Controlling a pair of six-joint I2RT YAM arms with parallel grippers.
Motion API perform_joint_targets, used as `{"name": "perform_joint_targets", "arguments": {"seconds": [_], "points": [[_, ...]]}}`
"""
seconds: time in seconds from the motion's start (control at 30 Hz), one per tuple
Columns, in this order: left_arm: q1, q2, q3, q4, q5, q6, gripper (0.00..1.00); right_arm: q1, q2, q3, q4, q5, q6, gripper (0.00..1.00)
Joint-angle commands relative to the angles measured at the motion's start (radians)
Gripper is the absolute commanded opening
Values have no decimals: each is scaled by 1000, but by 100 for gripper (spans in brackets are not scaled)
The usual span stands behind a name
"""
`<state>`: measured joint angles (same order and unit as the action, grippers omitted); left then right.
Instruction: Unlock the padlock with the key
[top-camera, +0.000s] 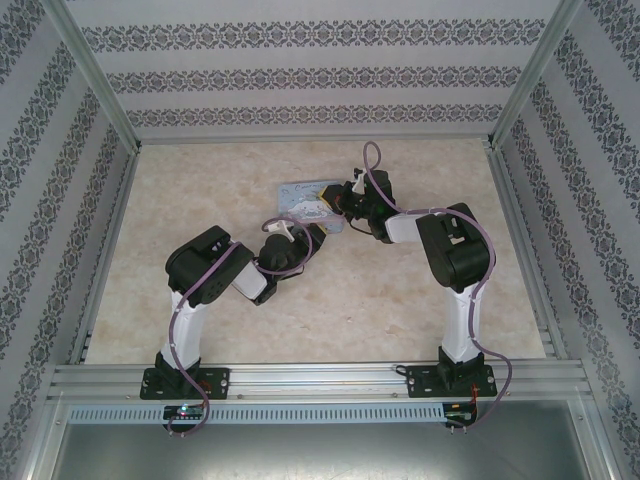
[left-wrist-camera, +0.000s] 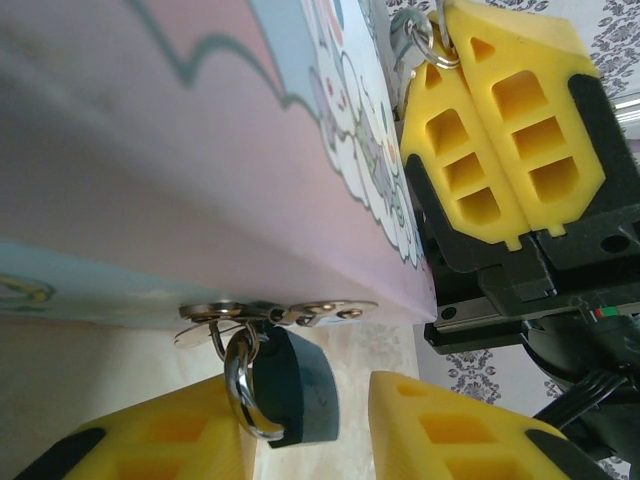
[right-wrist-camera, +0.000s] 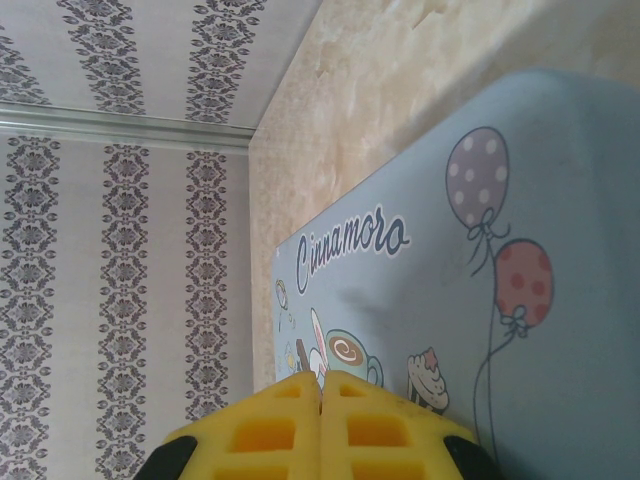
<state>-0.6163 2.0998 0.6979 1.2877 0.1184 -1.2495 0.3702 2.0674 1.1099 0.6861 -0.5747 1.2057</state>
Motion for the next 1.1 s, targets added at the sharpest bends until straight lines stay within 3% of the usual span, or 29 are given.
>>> {"name": "perform_joint_targets", "arguments": {"seconds": [0.0, 0.37, 0.47, 0.6, 1.07], "points": [[-10, 48, -26, -125, -12, -53, 31, 4, 49, -26, -66, -4, -3, 0], [-10, 28, -23, -157, -16, -64, 20, 4, 46, -32, -64, -4, -3, 0], [-10, 23, -24, -162, -24, -77, 21, 3, 45, -33, -65, -7, -4, 0], [-10, 22, -26, -166, -45, -127, 29, 2, 44, -35, -62, -7, -3, 0], [-30, -17, -8, -306, -129, -311, 28, 3, 48, -48, -43, -4, 6, 0]]}}
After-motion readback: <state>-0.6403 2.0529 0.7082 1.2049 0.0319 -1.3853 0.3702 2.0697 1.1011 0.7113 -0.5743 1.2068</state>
